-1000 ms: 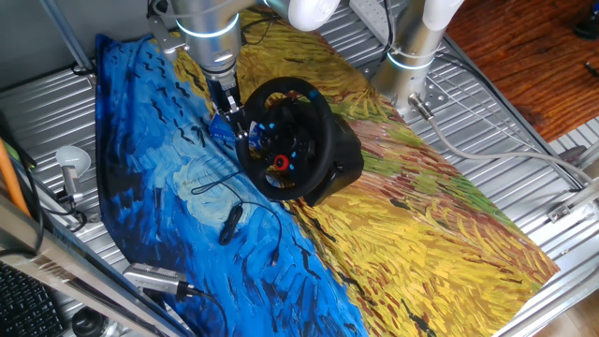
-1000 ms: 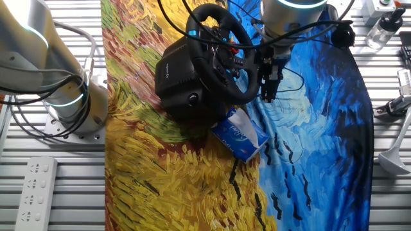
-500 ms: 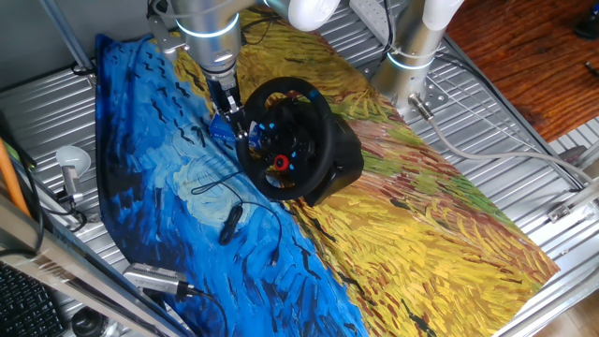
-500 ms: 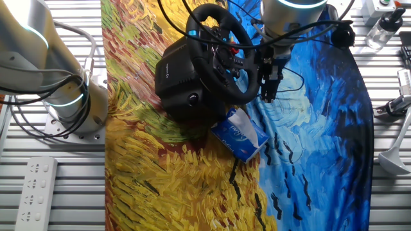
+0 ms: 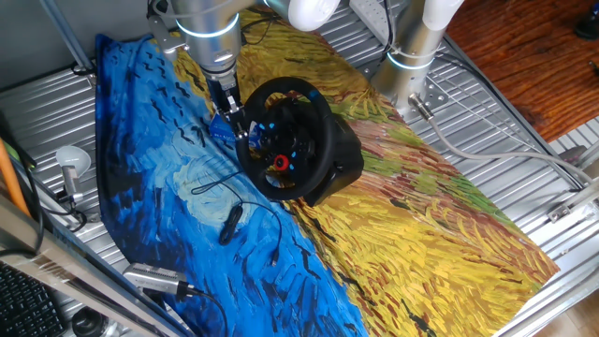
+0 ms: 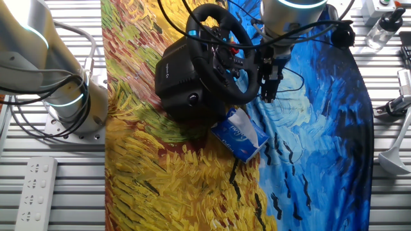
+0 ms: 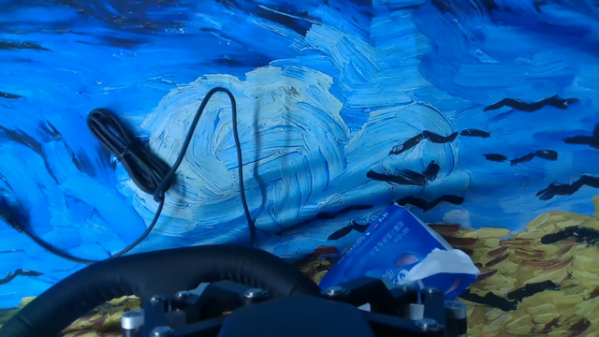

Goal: Rotate the steering wheel 90 degrees clockwise

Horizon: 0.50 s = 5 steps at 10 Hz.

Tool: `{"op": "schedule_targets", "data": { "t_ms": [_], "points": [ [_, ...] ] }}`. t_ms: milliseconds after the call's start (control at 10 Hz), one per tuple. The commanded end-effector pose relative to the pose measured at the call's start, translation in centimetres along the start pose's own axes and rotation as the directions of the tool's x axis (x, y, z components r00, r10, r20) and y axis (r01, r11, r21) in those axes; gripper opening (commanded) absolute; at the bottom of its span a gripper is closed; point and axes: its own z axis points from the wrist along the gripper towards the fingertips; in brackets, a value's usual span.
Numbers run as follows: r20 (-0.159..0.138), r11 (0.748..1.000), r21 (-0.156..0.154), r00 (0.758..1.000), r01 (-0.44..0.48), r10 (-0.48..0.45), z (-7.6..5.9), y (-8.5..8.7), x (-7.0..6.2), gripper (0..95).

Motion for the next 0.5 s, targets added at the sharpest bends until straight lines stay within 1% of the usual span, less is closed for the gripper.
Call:
{"op": "schedule_targets", "data": {
  "t_ms": [100,200,500],
  "points": [
    [0.025,0.936,-0.065,0.938,0.347,-0.346,0.0,0.0,0.02,95.0],
    [0.021,0.935,-0.058,0.937,0.349,-0.348,0.01,0.01,0.02,0.0],
    [0.019,0.935,-0.051,0.936,0.352,-0.351,0.01,0.01,0.02,0.0]
  ]
}}
